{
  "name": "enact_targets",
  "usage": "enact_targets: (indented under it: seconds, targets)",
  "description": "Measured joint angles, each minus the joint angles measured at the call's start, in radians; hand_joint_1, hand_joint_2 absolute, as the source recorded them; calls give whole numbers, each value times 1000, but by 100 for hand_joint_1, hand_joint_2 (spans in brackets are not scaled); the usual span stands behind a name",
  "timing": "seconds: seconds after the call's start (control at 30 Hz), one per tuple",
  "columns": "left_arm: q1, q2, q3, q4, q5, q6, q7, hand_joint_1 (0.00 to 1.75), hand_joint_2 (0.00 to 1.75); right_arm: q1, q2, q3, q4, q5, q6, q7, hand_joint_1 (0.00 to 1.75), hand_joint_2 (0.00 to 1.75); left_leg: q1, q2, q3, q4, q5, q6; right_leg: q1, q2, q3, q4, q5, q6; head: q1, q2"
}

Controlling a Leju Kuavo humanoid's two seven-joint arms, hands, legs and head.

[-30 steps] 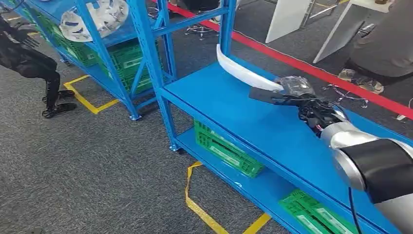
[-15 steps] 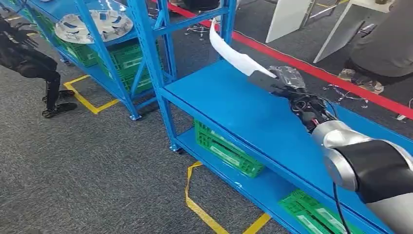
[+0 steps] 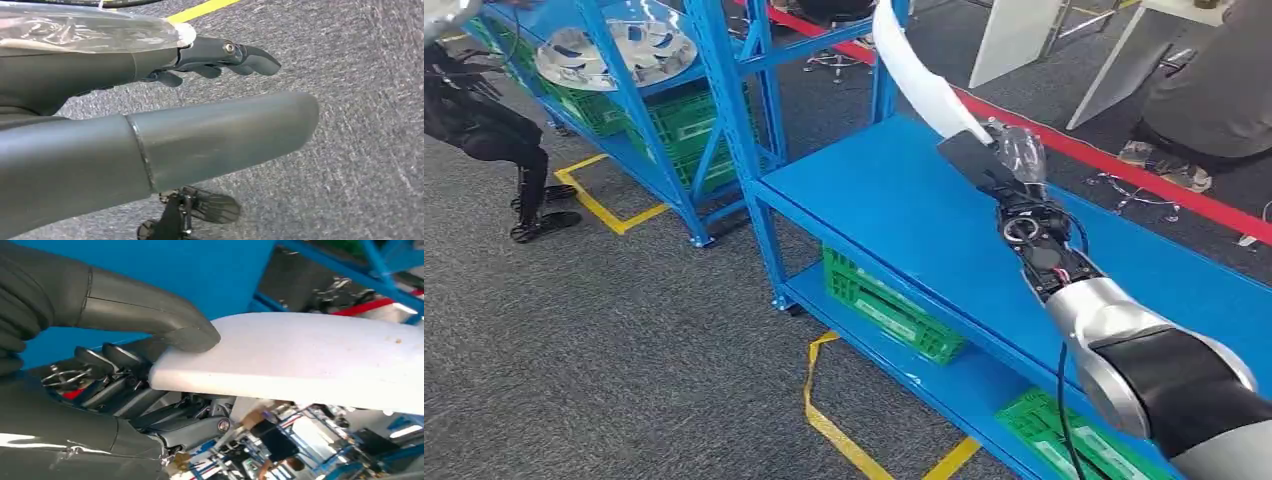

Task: Take the parts from the cabinet and place them on the table.

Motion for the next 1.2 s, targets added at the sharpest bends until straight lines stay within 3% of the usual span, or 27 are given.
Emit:
enact_targets:
  seconds: [0.03, 0.27, 0.4, 0.57, 0.83, 1.17, 1.2]
  targets:
    - [0, -1, 5, 0, 6, 8, -3, 0, 175, 14, 2, 3, -44, -13, 8, 7, 175, 175, 0, 0, 0, 0, 0, 0, 0, 0, 0, 0, 0, 0, 0, 0]
    - [2, -10, 35, 0, 26, 55, -25, 0, 175, 80, 30, 30, -300, -53, 64, 82, 175, 175, 0, 0, 0, 0, 0, 0, 0, 0, 0, 0, 0, 0, 0, 0]
    - [1, -14, 50, 0, 22, 16, -31, 0, 175, 96, 47, 52, -429, -74, 94, 102, 175, 175, 0, 0, 0, 0, 0, 0, 0, 0, -1, 0, 0, 0, 0, 0]
    - [0, -21, 55, 0, 25, -26, -83, 0, 175, 96, 71, 71, -539, -143, 144, 109, 175, 175, 0, 0, 0, 0, 0, 0, 0, 0, -1, 0, 0, 0, 0, 0]
    - [-12, -32, 55, 0, 23, -21, -104, 0, 175, 88, 112, 97, -635, -92, 91, 106, 175, 175, 0, 0, 0, 0, 0, 0, 0, 0, 0, 0, 0, 0, 0, 0]
    - [-12, -31, 64, 0, 34, -21, -112, 0, 175, 56, 146, 125, -656, -79, 9, 85, 175, 175, 1, 0, 0, 0, 0, 0, 0, 0, -1, 0, -1, -1, 0, 0]
    - [-12, -31, 67, 0, 36, -21, -113, 0, 0, 56, 147, 126, -657, -79, 7, 85, 175, 175, 1, 0, 0, 0, 0, 0, 0, 0, 0, 0, -1, -1, 0, 0]
